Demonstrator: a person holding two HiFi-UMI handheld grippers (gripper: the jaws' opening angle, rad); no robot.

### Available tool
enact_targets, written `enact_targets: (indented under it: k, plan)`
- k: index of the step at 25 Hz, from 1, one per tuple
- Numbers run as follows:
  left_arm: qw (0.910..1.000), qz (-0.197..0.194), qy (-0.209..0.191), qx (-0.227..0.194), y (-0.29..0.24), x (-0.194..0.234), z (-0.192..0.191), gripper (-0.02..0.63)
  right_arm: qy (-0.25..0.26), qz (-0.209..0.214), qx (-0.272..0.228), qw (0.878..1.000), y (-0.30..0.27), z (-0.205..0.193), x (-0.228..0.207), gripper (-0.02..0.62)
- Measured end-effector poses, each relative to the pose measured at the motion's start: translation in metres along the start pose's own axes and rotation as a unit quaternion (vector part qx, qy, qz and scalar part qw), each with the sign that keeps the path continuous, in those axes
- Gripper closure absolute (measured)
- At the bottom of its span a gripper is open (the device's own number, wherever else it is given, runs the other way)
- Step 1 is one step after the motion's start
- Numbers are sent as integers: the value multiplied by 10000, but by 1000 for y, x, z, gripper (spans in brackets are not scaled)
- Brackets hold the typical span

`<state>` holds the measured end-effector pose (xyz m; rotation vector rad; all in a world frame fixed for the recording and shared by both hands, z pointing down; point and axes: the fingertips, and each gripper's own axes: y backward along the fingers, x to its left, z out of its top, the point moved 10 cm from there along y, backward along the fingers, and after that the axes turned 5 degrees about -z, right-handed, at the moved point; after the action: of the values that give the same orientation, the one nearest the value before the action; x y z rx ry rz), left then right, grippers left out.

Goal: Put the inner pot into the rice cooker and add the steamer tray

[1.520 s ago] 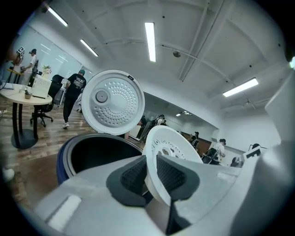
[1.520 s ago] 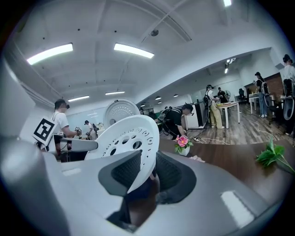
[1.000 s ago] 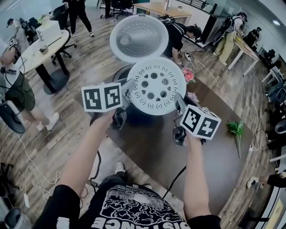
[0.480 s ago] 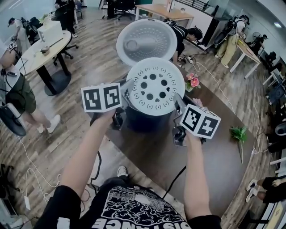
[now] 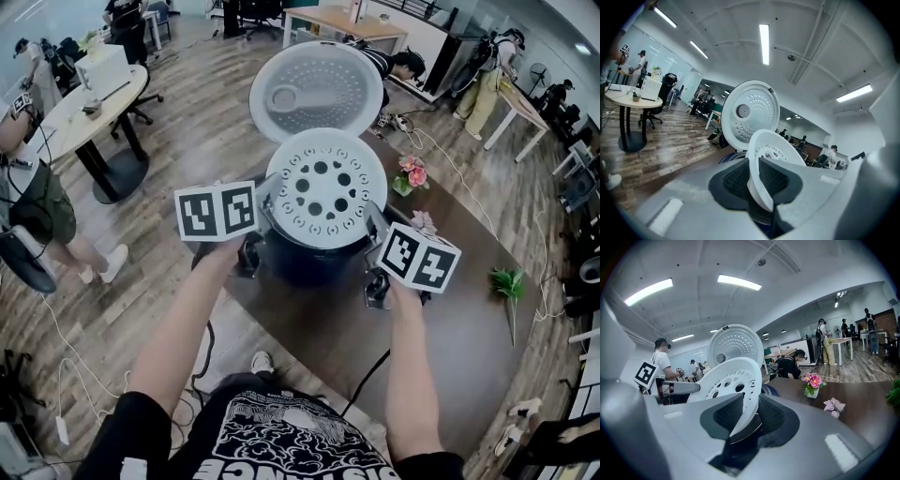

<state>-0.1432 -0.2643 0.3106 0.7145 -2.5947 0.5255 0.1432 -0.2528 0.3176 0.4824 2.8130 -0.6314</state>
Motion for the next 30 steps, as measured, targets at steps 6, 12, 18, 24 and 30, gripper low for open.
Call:
enact_targets:
  k: [6,12,18,24,30]
  plan:
    - [9999,52,0,134,-4,5,-5,537,87,-150,104,9998,-5,-4,1,491]
    - [9993,129,-228,262,-6,6,-4,537,263,-216,159,9993,-7,0,5,485]
    - [9978,199,-523,368,-15,4,-13,526,495,-400,193,9978,-9,-5,1,471]
    - [9945,283,-865,517,-21,5,-14,511,678,-553,247,9959,-12,-7,0,460]
    - [9918,377,-1040,632,-22,5,-15,497,1017,-726,292,9917,-15,-7,3,451]
